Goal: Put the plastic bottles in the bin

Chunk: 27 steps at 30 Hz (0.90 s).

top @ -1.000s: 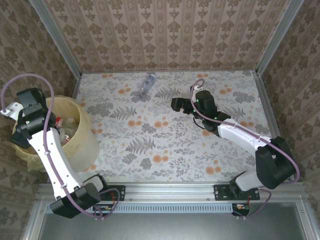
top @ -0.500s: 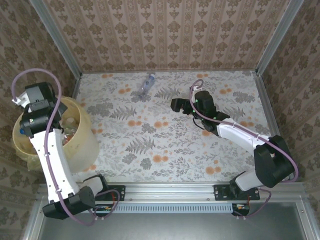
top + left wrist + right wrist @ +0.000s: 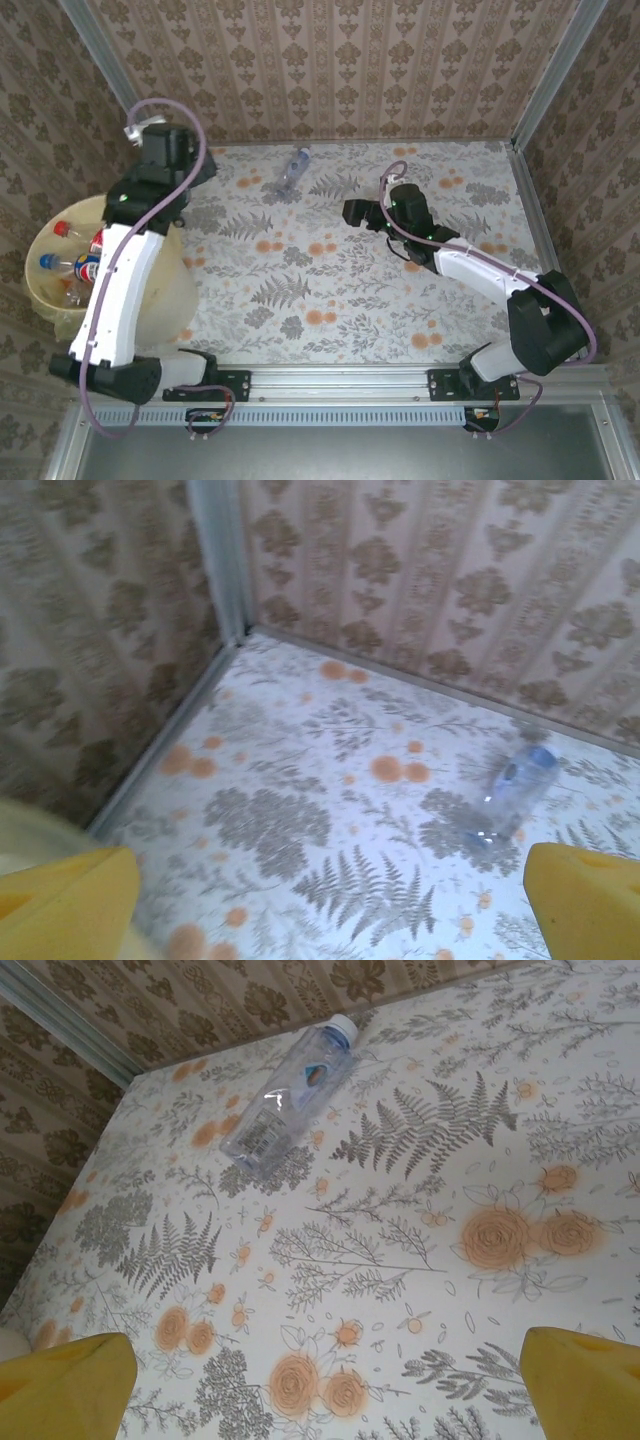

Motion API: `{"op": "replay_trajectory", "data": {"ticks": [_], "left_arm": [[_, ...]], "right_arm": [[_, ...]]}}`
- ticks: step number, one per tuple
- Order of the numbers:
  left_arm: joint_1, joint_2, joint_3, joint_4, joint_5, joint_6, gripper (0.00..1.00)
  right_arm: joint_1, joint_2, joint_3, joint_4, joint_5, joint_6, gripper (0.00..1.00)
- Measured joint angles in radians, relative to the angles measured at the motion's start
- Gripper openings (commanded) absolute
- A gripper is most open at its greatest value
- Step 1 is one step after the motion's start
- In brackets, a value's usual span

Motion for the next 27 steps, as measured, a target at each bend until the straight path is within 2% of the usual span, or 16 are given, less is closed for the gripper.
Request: {"op": "replay_trajectory", "data": {"ticks": [4,11,17,23,27], "left_arm": [[-0.04,0.115,0.0,0.116,0.046,0.048,1.0],[-0.04,0.386,0.057,0.252,0.184,0.114,1.0],[-0.04,0.631,0.201,0.278,0.301,0.169,1.0],[-0.04,0.816,0.344,0.27,0.354,0.232,1.0],[-0.034,0.96,0.499,0.201,0.381,0.273,1.0]], "right_arm": [[-0.008,-0.063,-0.049,0.0,0.007,0.0,1.0],[-0.046,-0.198,-0.121,-0.017,0.01,0.003,1.0],[-0.072,-0.285,-0.171,-0.082,0.015,0.002,1.0],[-0.095,-0.328,-0.186,-0.129,0.034,-0.005,1.0],[-0.106,-0.346,-0.186,-0.156,0.037,-0.019,1.0]]}}
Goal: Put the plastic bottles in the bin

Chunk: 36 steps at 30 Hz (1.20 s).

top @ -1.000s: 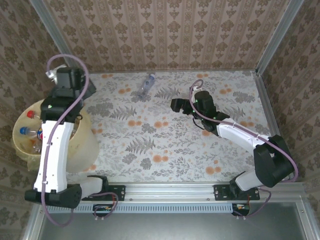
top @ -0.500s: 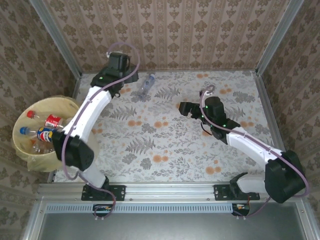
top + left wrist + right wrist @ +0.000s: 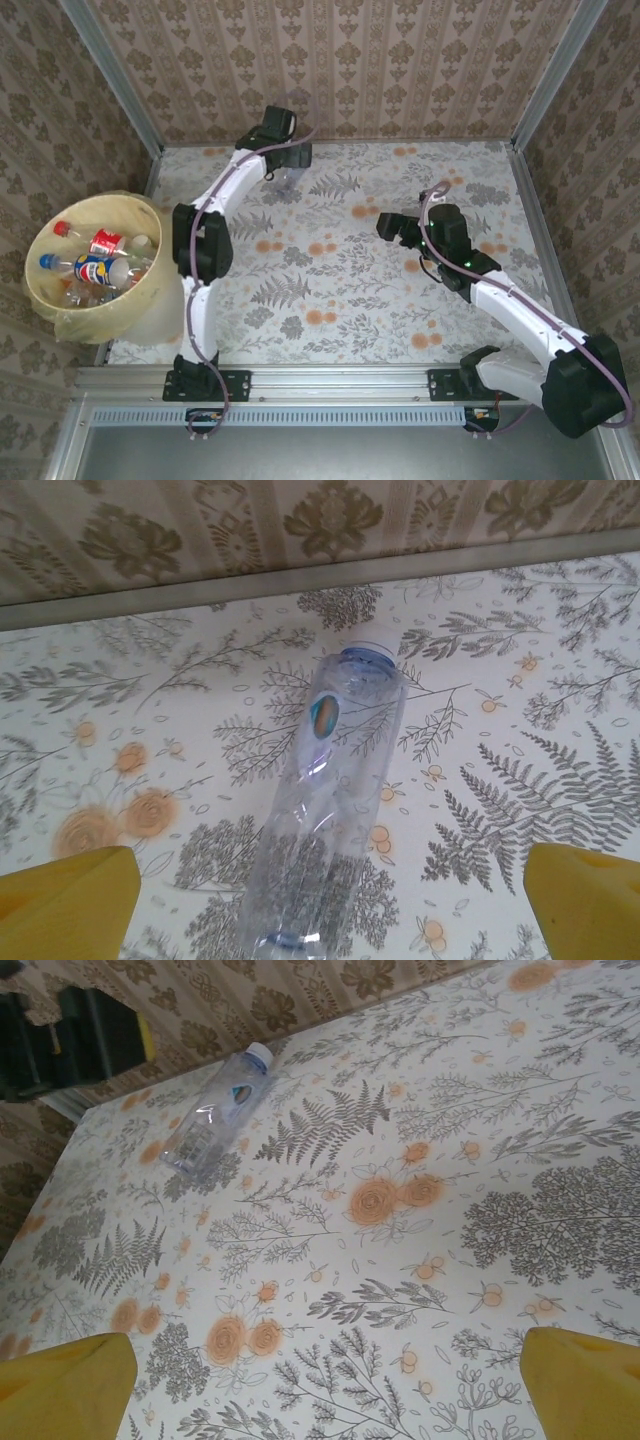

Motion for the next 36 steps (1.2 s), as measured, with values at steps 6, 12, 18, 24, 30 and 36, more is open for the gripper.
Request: {"op": "replay_trajectory", "data": {"ticks": [6,12,18,24,30,36], "left_arm": [[0.024,0.146,0.108,-0.093,0.038,0.025,0.99],[0.06,0.241,0.185,-0.148,0.142,0.025,0.93],[0.072,0.332,0.303,-0.172,0.172,0.012,0.78],[0.074,0.34,0.282,-0.175,0.176,-0.014,0.67],[0.075,0.248,0.116,-0.106,0.154,-0.013,0.64],[0.075,0.177,0.024,-0.079,0.127,-0.005,0.6]], "right_arm": [[-0.012,-0.024,0.0,-0.035,0.014,-0.026,1.0],[-0.02,-0.029,0.0,-0.055,0.023,-0.038,1.0],[-0.024,-0.029,0.0,-0.055,0.03,-0.039,1.0],[-0.026,-0.04,0.0,-0.055,0.034,-0.039,1.0],[-0.026,-0.06,0.0,-0.055,0.041,-0.039,1.0],[-0.026,-0.085,-0.004,-0.053,0.041,-0.038,1.0]]}}
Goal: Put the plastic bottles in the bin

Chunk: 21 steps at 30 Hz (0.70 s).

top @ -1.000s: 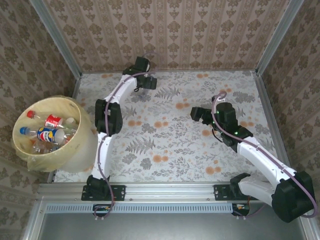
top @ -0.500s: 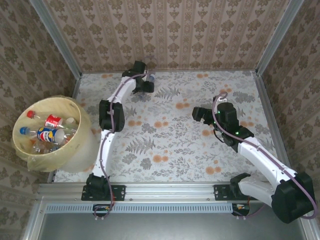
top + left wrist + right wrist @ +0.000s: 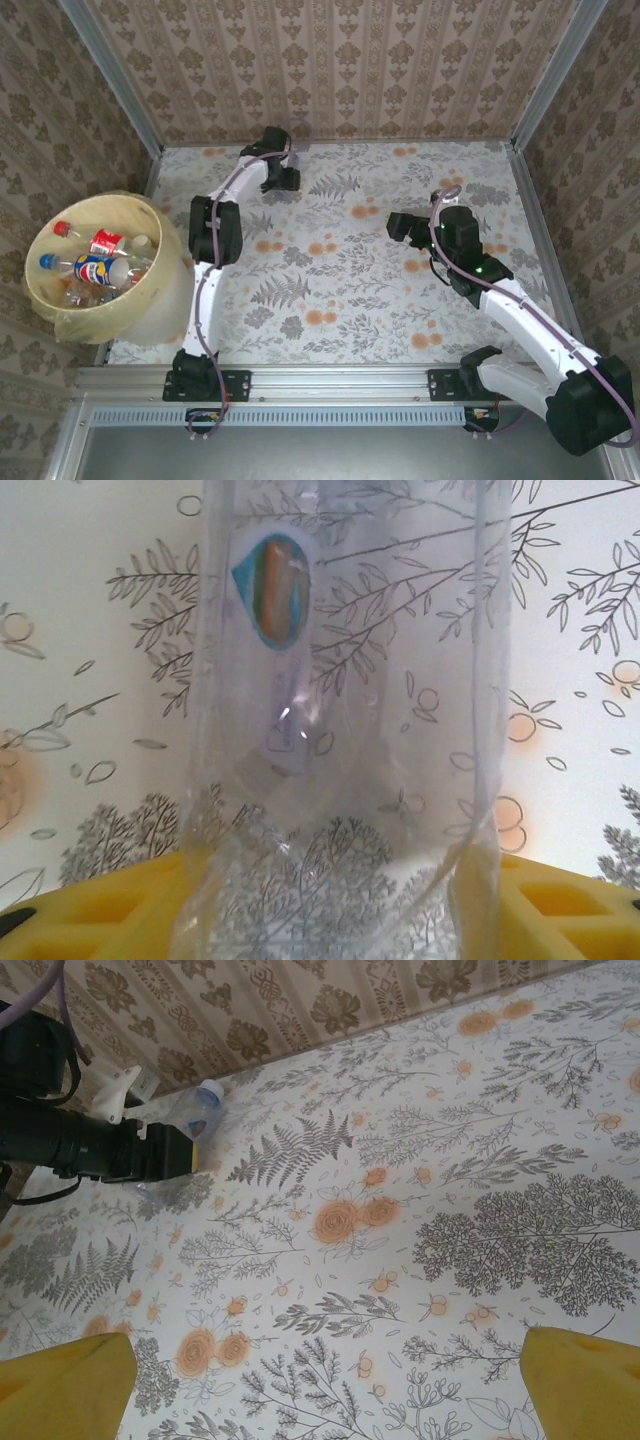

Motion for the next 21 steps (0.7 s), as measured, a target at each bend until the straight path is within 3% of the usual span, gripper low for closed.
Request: {"op": "replay_trajectory", "data": {"ticks": [9,14,21], "left_arm": [[-0.011,-0.3,-0.31,0.075,-0.008,0.001,0.58],[-0.054,-0.56,-0.468,0.106,-0.039,-0.009,0.58],[-0.116,-0.902,-0.563,0.095,-0.12,-0.032,0.58]], "right_arm": [[0.004,-0.005,-0.017,0.058,-0.144,0.0,1.0],[0.024,0.037,-0.017,0.106,-0.187,0.003,1.0],[0.027,0.072,-0.017,0.184,-0.192,0.007,1.0]]}}
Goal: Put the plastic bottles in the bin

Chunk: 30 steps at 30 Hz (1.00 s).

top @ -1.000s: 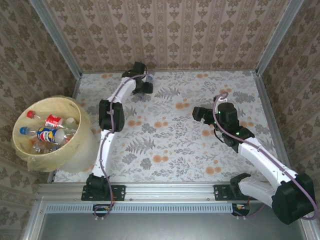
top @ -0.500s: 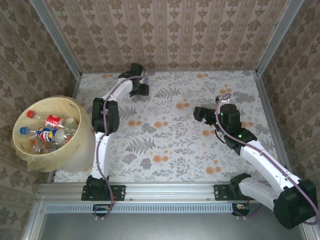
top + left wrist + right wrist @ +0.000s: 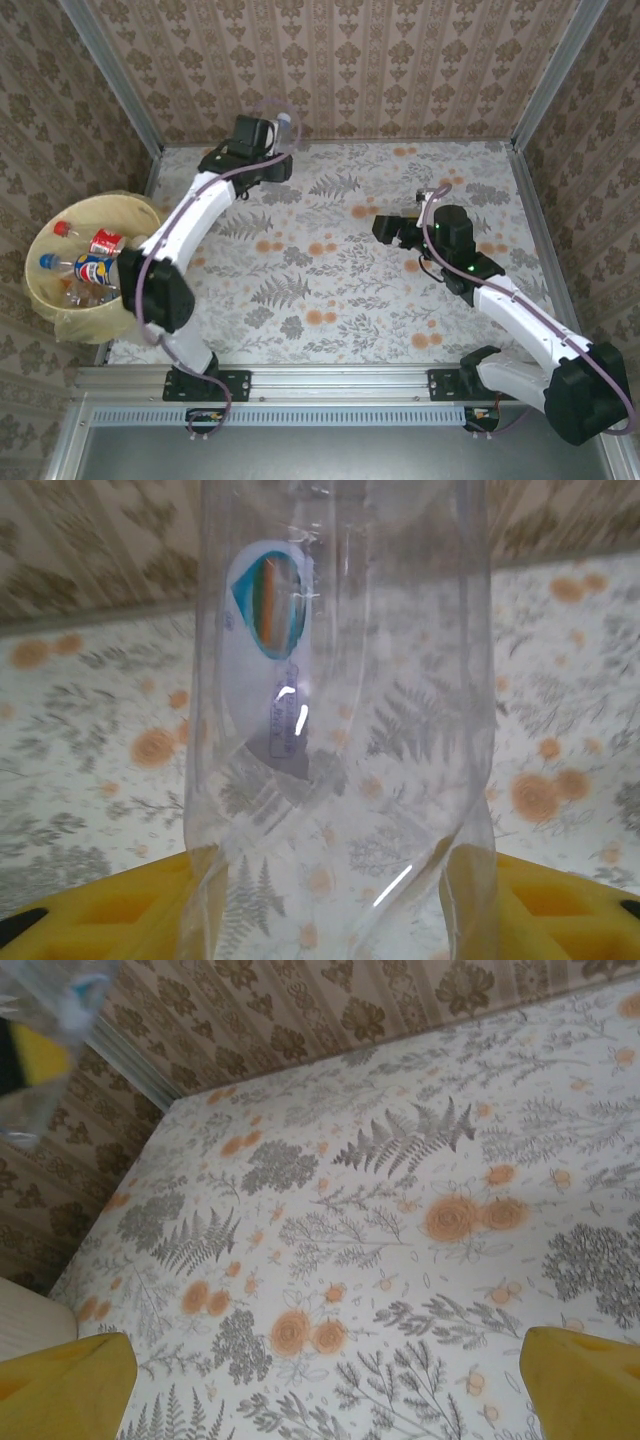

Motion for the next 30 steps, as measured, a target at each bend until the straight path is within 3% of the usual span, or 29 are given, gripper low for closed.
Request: {"op": "replay_trajectory", "data": {"ticks": [7,14,20,23,30], "left_arm": [[0.004,-0.253,-0.012,-0.092,-0.209,-0.049,0.59],[0.077,-0.365,0.021,-0.273,-0.514,-0.149,0.55],[0.122,-0.459,0.006,-0.362,-0.771,-0.317,0.64],[0.158,-0.517,-0.074,-0.348,-0.839,-0.402,0.62],[0.262,-0.528,-0.217,-0.315,-0.832,-0.575,0.64]], "right_arm": [[0.0,0.067,0.017,0.034,-0.011,0.0,1.0],[0.002,0.088,0.048,0.037,-0.024,0.0,1.0],[0.002,0.132,0.114,0.031,-0.056,-0.001,1.0],[0.002,0.134,0.143,0.018,-0.074,-0.009,1.0],[0.002,0.133,0.187,-0.038,-0.098,-0.054,1.0]]}}
